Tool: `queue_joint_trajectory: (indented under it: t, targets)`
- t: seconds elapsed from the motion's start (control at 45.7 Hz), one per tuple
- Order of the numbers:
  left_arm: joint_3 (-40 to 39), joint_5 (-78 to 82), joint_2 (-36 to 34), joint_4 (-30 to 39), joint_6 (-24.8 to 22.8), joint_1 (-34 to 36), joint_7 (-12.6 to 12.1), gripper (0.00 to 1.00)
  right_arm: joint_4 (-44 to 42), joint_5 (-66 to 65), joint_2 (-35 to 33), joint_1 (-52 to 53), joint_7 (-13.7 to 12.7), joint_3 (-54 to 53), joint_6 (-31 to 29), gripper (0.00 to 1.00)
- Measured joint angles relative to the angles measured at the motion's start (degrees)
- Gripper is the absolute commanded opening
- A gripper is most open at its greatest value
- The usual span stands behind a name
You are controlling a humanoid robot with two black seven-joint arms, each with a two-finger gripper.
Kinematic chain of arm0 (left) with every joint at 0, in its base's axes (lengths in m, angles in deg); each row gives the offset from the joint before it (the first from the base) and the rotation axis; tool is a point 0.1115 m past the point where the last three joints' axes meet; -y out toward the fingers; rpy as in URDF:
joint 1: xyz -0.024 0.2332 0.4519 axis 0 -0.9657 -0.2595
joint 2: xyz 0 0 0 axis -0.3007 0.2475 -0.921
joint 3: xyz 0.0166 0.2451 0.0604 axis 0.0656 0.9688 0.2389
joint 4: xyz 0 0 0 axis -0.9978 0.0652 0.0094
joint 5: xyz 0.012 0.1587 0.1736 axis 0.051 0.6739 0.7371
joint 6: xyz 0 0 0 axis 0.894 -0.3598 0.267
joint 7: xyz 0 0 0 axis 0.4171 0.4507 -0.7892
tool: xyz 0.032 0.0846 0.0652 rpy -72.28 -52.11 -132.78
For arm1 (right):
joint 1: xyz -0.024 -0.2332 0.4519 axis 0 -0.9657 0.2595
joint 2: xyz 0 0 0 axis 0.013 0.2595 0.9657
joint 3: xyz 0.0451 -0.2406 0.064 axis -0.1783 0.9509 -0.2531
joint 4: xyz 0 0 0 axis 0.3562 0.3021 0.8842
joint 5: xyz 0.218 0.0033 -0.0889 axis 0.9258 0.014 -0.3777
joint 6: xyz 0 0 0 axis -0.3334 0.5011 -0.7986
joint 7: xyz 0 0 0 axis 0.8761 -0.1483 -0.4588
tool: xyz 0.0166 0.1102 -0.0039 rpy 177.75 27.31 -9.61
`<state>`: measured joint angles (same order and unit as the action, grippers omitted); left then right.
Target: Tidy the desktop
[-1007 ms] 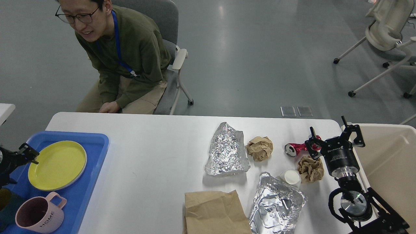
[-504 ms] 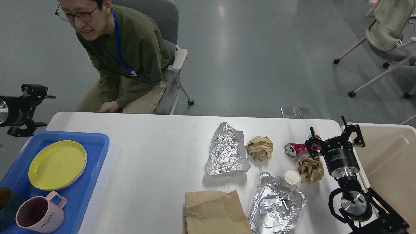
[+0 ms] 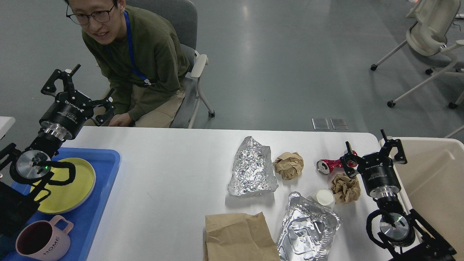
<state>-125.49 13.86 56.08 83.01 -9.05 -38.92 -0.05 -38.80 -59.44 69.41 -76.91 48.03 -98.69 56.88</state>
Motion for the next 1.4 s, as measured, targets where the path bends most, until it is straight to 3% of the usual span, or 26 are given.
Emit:
queue_joint_trajectory:
  t: [0.109, 0.197, 0.328, 0.46, 0.898, 1.139, 1.401]
  targets:
    - [-9.23, 7.93, 3.29, 11.21, 3.39, -9.22, 3.12, 0.96, 0.0, 0.01, -0.03, 0.0, 0.0, 0.0, 0.0, 1.0]
    - [-16.62, 14.22, 8.96, 14.51, 4.95, -14.9, 3.09, 0.96, 0.0, 0.0, -0.04, 0.0, 0.0, 0.0, 0.0, 1.0]
    - [-22.43, 18.9, 14.71, 15.3, 5.01, -19.3, 1.04, 0.96, 0.04, 0.0, -0.05, -0.03, 0.0, 0.0, 0.0, 1.0]
    - [-23.47, 19.41, 15.96, 15.35, 4.71, -20.52, -0.92, 0.96, 0.17, 0.0, -0.05, -0.04, 0.0, 0.0, 0.0, 1.0]
    - [-25.86, 19.38, 16.93, 15.38, 0.32, -23.13, -1.5, 0.96, 0.19, 0.0, -0.05, -0.05, 0.0, 0.0, 0.0, 1.0]
    - [-26.37, 18.37, 16.63, 15.25, 0.58, -22.73, -1.8, 0.96, 0.19, 0.0, -0.05, -0.05, 0.0, 0.0, 0.0, 1.0]
    - [-27.34, 17.0, 18.51, 14.91, 1.82, -23.68, -5.1, 0.96, 0.19, 0.0, -0.05, -0.05, 0.0, 0.0, 0.0, 1.0]
